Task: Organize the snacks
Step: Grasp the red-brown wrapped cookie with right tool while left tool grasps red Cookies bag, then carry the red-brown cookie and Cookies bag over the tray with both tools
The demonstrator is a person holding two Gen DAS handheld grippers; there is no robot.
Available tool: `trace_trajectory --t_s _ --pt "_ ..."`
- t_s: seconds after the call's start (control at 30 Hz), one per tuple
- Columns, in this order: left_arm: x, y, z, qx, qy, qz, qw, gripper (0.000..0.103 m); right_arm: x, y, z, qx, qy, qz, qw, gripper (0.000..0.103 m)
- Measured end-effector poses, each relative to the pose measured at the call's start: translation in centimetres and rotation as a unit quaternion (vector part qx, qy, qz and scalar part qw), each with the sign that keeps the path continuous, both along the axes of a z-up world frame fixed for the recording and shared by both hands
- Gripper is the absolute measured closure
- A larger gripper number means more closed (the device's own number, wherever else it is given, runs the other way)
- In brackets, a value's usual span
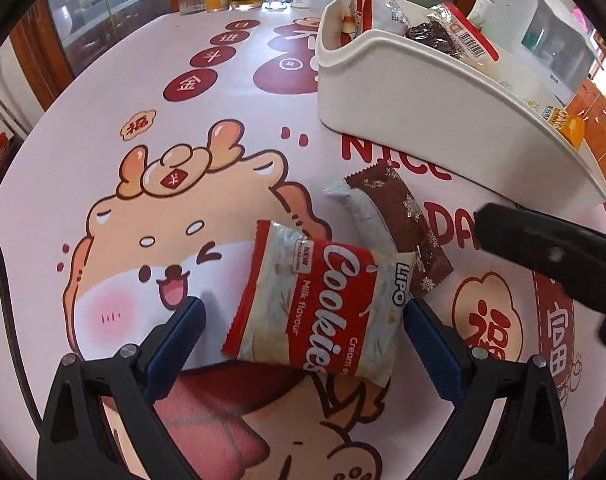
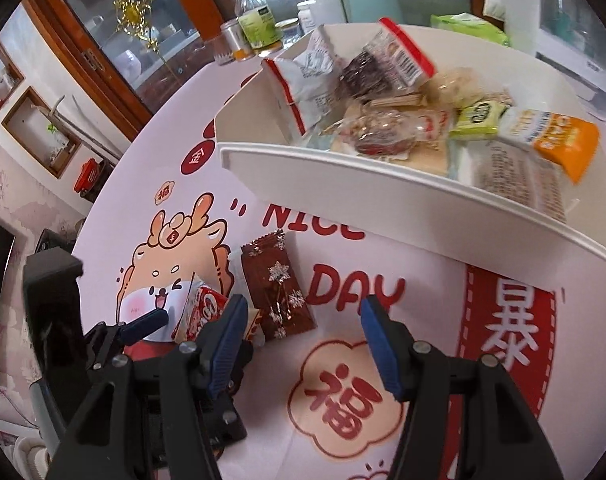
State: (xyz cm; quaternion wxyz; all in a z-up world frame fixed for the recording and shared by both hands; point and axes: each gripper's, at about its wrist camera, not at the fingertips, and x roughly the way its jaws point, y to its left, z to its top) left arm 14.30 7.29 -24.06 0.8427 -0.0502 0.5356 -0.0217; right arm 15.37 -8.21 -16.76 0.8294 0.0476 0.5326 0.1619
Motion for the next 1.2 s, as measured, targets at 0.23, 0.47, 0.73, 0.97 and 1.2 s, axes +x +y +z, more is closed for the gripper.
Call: trace_trajectory --t_s 0.23,0.47,0.73,0.97,1.2 --pt "-0.1 0.8 0.6 0.021 -0.02 -0.01 0.9995 0.045 1.3 1.9 -1.3 -0.008 0.012 0.025 1.0 0.043" --pt "-0.5 2.1 0.9 0.02 -0.025 -0.007 0.9995 0.052 2.8 4.1 -3.0 -0.014 0.031 0.027 0.999 0.043" --pt "-1.5 3.2 1.1 0.014 -0.022 0.005 0.9996 0.052 3.5 5.7 -3.9 0.005 0.043 0.002 0.999 0.042" --pt "-1.4 3.9 1.0 0.011 -0.017 0.016 0.9997 0.053 3.1 7.1 -3.8 -0.057 0.012 0.022 0.998 0.065" --pt "-2.1 3.5 3.8 0.014 -0.037 0.017 0.9991 0.053 1.4 5.2 -2.6 -0.045 0.007 0.023 0.999 0.068"
